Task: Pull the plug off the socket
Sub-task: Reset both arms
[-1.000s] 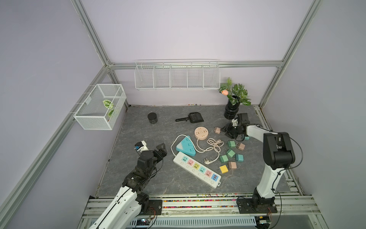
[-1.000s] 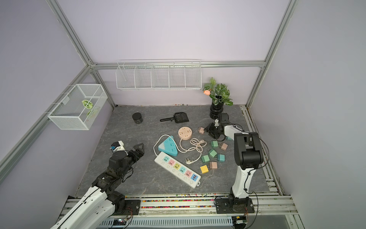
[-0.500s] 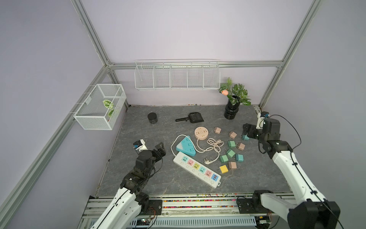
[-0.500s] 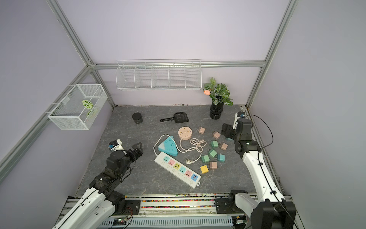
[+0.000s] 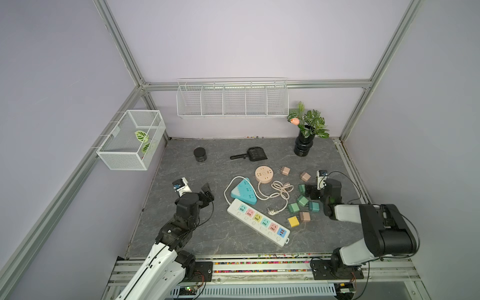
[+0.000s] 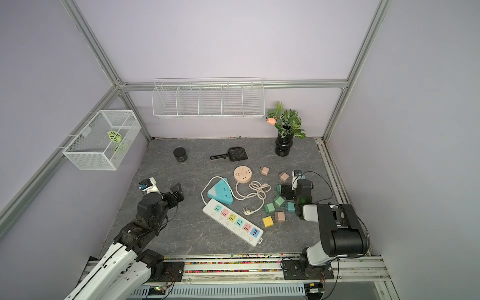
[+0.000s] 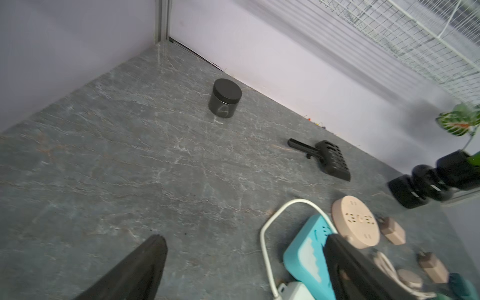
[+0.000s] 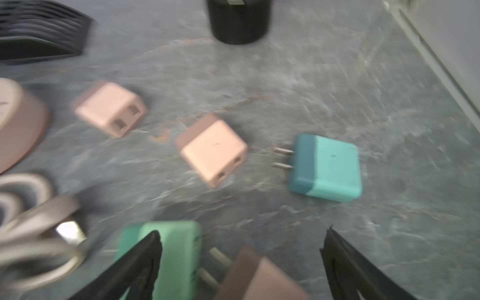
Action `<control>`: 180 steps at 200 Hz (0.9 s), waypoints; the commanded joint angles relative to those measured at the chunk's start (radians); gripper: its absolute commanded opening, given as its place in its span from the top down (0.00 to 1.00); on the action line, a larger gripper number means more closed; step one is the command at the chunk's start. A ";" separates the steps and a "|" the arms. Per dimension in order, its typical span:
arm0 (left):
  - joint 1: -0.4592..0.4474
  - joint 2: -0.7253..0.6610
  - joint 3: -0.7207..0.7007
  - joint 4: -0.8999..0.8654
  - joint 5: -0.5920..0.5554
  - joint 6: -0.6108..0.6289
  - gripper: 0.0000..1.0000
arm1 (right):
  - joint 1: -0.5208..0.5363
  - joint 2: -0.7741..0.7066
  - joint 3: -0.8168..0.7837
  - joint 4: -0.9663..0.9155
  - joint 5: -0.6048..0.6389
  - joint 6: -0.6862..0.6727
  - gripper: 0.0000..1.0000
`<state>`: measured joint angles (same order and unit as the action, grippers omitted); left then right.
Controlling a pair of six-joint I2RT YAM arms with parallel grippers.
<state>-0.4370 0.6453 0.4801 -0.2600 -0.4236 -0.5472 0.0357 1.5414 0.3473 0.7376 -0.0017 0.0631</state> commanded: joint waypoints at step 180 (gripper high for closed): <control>0.481 0.861 -0.105 1.137 0.504 0.527 0.00 | 0.009 -0.039 -0.001 0.152 0.248 0.017 0.01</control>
<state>0.0494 1.5162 0.3626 0.8463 0.0551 -0.0422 0.0357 1.5341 0.3908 0.8112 0.1654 0.0525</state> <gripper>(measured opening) 0.996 0.991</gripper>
